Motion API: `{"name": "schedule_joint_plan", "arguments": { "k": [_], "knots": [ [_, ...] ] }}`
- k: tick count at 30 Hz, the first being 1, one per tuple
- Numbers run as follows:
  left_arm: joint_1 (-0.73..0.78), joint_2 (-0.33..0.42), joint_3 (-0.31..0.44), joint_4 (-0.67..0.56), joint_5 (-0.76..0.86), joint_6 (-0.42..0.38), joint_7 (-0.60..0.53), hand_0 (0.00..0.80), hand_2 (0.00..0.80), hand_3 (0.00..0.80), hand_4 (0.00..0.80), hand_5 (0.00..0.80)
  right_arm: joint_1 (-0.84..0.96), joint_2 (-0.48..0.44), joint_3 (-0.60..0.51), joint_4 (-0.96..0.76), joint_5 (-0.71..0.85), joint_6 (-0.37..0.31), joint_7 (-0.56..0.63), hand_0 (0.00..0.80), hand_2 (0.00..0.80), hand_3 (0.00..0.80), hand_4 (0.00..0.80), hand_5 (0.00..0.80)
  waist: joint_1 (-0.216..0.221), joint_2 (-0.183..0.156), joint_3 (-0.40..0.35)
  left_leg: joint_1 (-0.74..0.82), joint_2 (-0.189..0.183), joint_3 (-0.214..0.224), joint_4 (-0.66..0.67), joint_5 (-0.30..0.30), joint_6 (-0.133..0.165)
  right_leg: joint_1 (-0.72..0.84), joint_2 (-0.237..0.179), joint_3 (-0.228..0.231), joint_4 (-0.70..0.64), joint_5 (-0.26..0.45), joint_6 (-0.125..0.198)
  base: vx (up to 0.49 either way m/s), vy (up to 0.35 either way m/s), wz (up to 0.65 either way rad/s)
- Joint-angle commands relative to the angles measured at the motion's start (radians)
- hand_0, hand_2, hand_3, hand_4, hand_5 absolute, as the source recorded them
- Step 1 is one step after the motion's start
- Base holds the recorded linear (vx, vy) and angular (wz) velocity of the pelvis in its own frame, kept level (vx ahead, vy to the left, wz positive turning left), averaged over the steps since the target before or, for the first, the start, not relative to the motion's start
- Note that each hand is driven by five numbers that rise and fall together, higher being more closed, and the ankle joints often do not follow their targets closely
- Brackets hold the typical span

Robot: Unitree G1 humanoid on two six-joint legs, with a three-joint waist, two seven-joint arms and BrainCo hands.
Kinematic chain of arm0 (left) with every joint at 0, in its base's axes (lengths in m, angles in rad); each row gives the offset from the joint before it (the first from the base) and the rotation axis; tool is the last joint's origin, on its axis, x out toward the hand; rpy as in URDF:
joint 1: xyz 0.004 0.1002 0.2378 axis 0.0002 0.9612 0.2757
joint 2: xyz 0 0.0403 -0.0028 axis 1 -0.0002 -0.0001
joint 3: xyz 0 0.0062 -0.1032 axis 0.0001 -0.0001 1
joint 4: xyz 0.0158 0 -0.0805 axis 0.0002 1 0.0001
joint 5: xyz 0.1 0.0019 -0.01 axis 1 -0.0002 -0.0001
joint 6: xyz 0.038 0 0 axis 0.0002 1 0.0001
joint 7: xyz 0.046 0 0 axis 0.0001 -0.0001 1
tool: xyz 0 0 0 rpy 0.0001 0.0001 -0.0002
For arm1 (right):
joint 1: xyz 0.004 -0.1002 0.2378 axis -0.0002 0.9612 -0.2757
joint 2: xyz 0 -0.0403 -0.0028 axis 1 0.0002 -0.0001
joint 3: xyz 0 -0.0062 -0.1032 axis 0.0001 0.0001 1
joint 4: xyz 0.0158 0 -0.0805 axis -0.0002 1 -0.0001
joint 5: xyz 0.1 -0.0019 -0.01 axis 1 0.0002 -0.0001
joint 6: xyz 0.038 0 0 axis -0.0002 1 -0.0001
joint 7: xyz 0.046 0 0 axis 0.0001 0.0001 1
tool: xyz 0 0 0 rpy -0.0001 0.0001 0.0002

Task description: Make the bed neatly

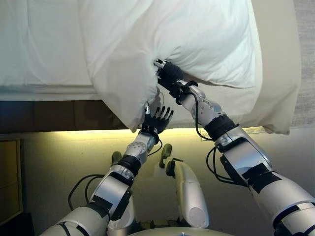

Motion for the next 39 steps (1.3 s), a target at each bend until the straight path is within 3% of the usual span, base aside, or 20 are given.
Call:
{"name": "schedule_joint_plan", "arguments": {
  "k": [1,9,17,22,23,32,39],
  "knots": [
    [-0.106,-0.064,0.032,-0.121,-0.025,-0.072,-0.092,0.000,0.000,0.000,0.000,0.000,-0.006,0.080,0.014,-0.245,0.041,0.002,0.052,0.800,0.800,0.800,0.800,0.800,0.004,-0.009,-0.003,-0.091,0.012,0.023,0.059,0.042,0.055,0.047,-0.024,0.029,0.014,-0.047,0.074,0.004,0.016,-0.08],
    [-0.139,-0.043,0.122,-0.209,-0.025,-0.259,-0.110,0.000,0.000,0.000,0.000,0.000,0.078,0.063,-0.003,-0.359,0.039,0.003,0.030,0.800,0.800,0.800,0.800,0.800,0.001,-0.032,-0.005,-0.128,0.015,0.017,0.101,0.024,0.057,0.021,-0.026,0.019,0.054,-0.064,0.067,0.001,0.001,0.00],
    [-0.110,-0.030,0.187,-0.283,-0.025,-0.432,-0.056,0.000,0.000,0.000,0.000,0.000,0.145,0.043,-0.040,-0.379,0.037,-0.029,0.015,0.800,0.800,0.800,0.800,0.800,0.019,-0.042,-0.009,-0.135,0.007,-0.001,0.099,0.018,0.059,0.024,-0.039,0.000,0.063,-0.075,0.069,0.001,0.003,0.06],
    [-0.075,-0.021,0.200,-0.298,-0.025,-0.486,-0.039,0.000,0.000,0.000,0.000,0.000,0.169,0.017,-0.043,-0.352,-0.001,-0.024,-0.012,0.800,0.800,0.800,0.800,0.800,0.033,-0.046,-0.012,-0.119,-0.003,-0.009,0.083,0.020,0.061,0.046,-0.051,-0.013,0.052,-0.075,0.075,-0.002,-0.005,0.10],
    [-0.068,-0.013,0.205,-0.298,-0.025,-0.490,-0.035,0.000,0.000,0.000,0.000,0.000,0.172,0.008,-0.044,-0.336,-0.002,-0.005,-0.043,0.000,0.000,0.000,0.000,0.000,0.037,-0.047,-0.016,-0.112,-0.005,-0.011,0.078,0.019,0.061,0.054,-0.053,-0.016,0.047,-0.074,0.076,0.015,-0.015,0.10],
    [-0.015,0.088,0.258,-0.315,-0.025,-0.510,0.007,0.000,0.000,0.000,0.000,0.000,0.255,-0.078,-0.032,-0.239,-0.082,0.104,-0.006,0.000,0.000,0.000,0.000,0.000,0.054,-0.045,-0.052,-0.019,-0.027,-0.017,0.017,0.022,0.059,0.150,-0.075,-0.025,-0.027,-0.060,0.096,0.040,0.023,0.11],
    [0.054,0.169,0.291,-0.300,-0.025,-0.428,-0.044,0.000,0.000,0.000,0.000,0.000,0.424,-0.109,-0.020,-0.228,-0.134,0.204,0.087,0.000,0.000,0.000,0.000,0.000,0.048,-0.033,-0.104,0.100,-0.037,-0.010,-0.070,0.032,0.054,0.261,-0.085,-0.024,-0.123,-0.037,0.122,0.065,0.058,0.03]
  ]
}}
